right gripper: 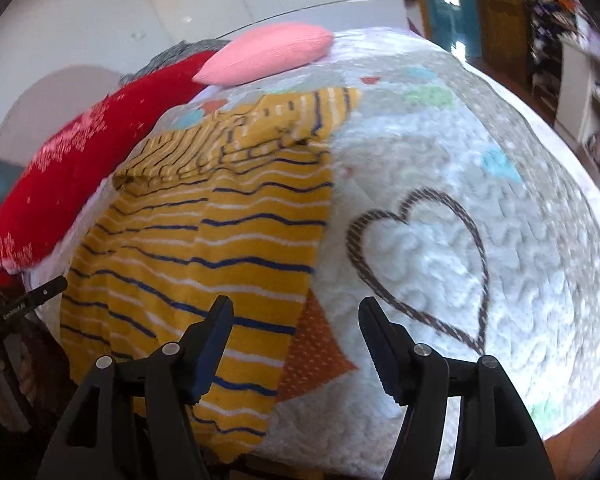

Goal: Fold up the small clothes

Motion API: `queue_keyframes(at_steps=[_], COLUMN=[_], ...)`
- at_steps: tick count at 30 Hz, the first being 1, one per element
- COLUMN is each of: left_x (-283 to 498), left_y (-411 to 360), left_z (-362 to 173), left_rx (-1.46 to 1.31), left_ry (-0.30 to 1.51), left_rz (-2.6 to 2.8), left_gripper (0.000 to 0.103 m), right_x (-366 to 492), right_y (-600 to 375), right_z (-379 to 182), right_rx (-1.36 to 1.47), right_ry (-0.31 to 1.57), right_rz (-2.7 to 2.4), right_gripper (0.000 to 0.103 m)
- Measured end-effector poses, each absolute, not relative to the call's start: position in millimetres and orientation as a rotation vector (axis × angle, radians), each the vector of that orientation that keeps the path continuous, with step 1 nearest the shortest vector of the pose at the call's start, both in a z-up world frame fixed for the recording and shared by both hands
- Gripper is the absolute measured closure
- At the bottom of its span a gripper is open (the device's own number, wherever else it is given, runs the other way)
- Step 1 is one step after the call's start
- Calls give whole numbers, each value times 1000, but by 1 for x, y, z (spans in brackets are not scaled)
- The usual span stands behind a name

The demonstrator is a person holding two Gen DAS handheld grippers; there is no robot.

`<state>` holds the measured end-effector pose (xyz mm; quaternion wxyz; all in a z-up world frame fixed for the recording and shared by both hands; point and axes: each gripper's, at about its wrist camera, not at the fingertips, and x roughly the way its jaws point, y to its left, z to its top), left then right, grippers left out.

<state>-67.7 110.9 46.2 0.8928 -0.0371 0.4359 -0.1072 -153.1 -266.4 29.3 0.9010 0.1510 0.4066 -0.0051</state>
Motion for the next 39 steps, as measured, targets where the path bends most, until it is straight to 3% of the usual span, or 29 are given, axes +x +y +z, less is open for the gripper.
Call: queue_keyframes(at_steps=[7, 15, 23, 34, 36, 38, 39], left_x=[-57, -26, -29, -65, -70, -75, -76], left_y=[139, 130, 113, 146, 151, 155, 156], left_z=[39, 25, 14, 5, 2, -1, -3], left_rx=[-111, -82, -27, -210, -269, -317, -324], left_ry=[917, 955, 930, 1011, 1031, 1043, 1047], left_rz=[-151, -165, -155, -234, -281, -340, -350], left_gripper=[27, 26, 13, 12, 13, 33, 38], right_x=[-114, -79, -103, -140, -147, -155, -158], right_y=[-244, -233, -241, -251, -251, -252, -252], right_z=[44, 25, 3, -10, -11, -16, -18], right_rx=[221, 265, 308, 513, 549, 599, 620], right_ry=[817, 829, 870, 846, 845, 848, 846], right_rz=[49, 62, 24, 69, 101, 153, 173], right_gripper=[30, 30, 26, 23, 23, 23, 23])
